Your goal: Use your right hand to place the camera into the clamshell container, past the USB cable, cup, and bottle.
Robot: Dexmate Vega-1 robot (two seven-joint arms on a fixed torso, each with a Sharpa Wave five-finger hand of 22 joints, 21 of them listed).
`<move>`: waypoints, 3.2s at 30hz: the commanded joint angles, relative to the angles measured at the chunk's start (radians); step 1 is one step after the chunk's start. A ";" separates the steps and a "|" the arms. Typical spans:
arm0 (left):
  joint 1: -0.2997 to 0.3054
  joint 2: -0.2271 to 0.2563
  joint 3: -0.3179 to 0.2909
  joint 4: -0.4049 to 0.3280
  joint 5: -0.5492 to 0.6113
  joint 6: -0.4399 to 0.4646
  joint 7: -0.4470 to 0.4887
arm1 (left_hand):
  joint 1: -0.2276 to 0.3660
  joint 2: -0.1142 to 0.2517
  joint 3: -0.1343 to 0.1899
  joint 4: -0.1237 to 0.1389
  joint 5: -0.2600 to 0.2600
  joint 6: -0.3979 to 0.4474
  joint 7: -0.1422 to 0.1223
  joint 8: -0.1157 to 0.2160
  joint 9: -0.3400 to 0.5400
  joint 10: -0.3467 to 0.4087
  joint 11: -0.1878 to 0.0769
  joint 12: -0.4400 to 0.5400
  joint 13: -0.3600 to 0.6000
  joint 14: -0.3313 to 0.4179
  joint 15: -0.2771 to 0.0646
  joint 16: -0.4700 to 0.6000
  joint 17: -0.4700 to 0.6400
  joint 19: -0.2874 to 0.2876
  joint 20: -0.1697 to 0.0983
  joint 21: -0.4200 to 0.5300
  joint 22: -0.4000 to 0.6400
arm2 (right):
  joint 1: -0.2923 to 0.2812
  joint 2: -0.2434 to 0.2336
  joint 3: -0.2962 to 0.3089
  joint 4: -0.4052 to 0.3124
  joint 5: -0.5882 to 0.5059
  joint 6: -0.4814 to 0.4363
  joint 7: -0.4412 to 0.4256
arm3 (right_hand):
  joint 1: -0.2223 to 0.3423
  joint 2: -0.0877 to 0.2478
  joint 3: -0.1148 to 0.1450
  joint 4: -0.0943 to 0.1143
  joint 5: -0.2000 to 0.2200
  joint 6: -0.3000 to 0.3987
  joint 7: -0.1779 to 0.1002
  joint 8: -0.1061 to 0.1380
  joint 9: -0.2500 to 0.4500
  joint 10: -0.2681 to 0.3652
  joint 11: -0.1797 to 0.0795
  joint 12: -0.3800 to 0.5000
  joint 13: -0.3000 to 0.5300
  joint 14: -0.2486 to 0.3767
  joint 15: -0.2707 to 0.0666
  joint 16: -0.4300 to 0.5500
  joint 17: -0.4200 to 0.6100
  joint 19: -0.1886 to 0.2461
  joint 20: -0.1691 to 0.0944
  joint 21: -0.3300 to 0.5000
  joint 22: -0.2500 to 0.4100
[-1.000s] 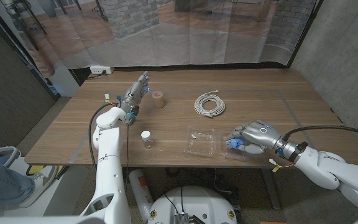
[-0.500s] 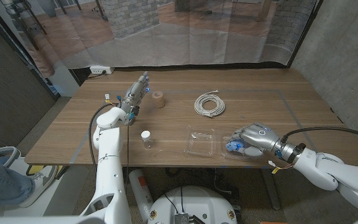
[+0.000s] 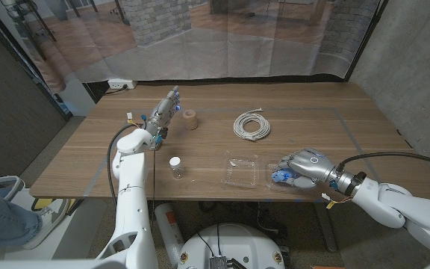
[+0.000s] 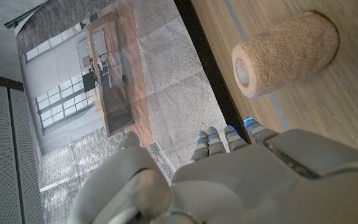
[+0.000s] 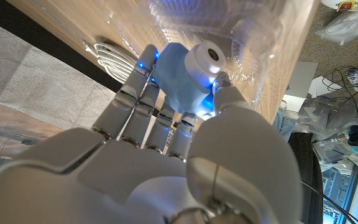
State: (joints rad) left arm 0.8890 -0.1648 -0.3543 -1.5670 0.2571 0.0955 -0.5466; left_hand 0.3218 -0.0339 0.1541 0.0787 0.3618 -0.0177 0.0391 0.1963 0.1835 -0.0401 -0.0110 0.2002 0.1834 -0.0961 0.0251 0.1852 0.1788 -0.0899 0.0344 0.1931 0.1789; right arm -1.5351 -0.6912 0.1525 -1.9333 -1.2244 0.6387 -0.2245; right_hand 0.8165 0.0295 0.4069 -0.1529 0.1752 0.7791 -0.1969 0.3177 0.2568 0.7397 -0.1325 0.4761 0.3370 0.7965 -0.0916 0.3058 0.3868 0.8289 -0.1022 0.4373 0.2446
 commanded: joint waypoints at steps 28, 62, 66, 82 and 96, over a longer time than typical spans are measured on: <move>-0.018 -0.005 0.004 0.041 0.004 -0.010 0.012 | 0.015 0.006 -0.009 -0.003 -0.005 0.006 0.003 0.003 0.005 -0.003 0.003 0.002 0.005 -0.005 0.003 0.002 0.005 -0.005 0.002 0.007 0.002 | 0.003 -0.052 -0.017 -0.015 -0.023 -0.034 0.042 | 0.043 -0.007 -0.013 0.002 0.002 -0.077 -0.024 -0.076 -0.034 -0.091 -0.024 -0.084 -0.052 -0.087 -0.068 -0.069 -0.033 -0.054 0.022 0.016 0.006; -0.031 0.000 0.005 0.076 0.000 -0.020 0.006 | 0.017 0.008 -0.014 -0.002 -0.007 0.012 0.003 0.005 0.005 -0.004 0.002 0.002 0.005 -0.004 0.003 0.003 0.005 -0.004 0.003 0.007 0.002 | -0.017 -0.060 0.024 -0.071 -0.027 -0.040 0.095 | -0.022 -0.072 -0.054 0.021 0.020 -0.237 -0.024 -0.134 -0.053 -0.163 0.031 -0.159 -0.116 -0.125 -0.020 -0.099 -0.080 -0.110 0.080 0.013 0.002; -0.032 0.001 0.005 0.076 0.000 -0.022 0.005 | 0.018 0.008 -0.014 -0.002 -0.007 0.012 0.002 0.005 0.005 -0.004 0.001 0.002 0.005 -0.004 0.003 0.003 0.005 -0.004 0.003 0.008 0.002 | -0.018 -0.058 0.030 -0.079 -0.029 -0.041 0.100 | -0.025 -0.076 -0.056 0.022 0.022 -0.234 -0.024 -0.130 -0.053 -0.157 0.044 -0.159 -0.119 -0.121 -0.019 -0.098 -0.083 -0.110 0.080 0.014 0.002; -0.053 0.007 0.002 0.112 -0.007 -0.038 0.003 | 0.019 0.009 -0.016 -0.002 -0.007 0.011 0.001 0.004 0.006 -0.004 0.004 0.002 0.005 -0.004 0.003 0.002 0.005 -0.004 0.003 0.008 0.002 | -0.034 -0.046 0.084 -0.116 -0.011 -0.009 0.103 | -0.040 -0.083 -0.063 0.027 0.028 -0.209 -0.023 -0.117 -0.053 -0.145 0.044 -0.162 -0.128 -0.096 0.004 -0.092 -0.095 -0.104 0.079 0.018 0.000; -0.058 0.007 0.002 0.131 -0.008 -0.044 0.004 | 0.020 0.011 -0.018 -0.002 -0.008 0.011 0.000 0.004 0.006 -0.005 0.004 0.001 0.005 -0.005 0.003 0.002 0.005 -0.004 0.003 0.008 0.002 | -0.047 -0.023 0.132 -0.148 -0.002 0.019 0.141 | -0.046 -0.085 -0.066 0.029 0.031 -0.203 -0.023 -0.115 -0.053 -0.148 0.042 -0.166 -0.131 -0.099 0.007 -0.096 -0.101 -0.106 0.081 0.019 -0.001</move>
State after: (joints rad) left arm 0.8357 -0.1586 -0.3516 -1.4502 0.2501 0.0555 -0.5425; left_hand 0.3310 -0.0247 0.1418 0.0743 0.3534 -0.0105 0.0391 0.1963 0.1835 -0.0400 -0.0110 0.2002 0.1834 -0.0961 0.0251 0.1852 0.1788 -0.0899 0.0344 0.1931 0.1789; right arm -1.5730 -0.7308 0.2480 -2.0561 -1.2356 0.6372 -0.1063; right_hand 0.7729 -0.0538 0.3432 -0.1254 0.2004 0.5665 -0.2233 0.1936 0.2048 0.5860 -0.0890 0.3135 0.2043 0.6917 -0.0663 0.2054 0.2844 0.7206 -0.0215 0.4528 0.2414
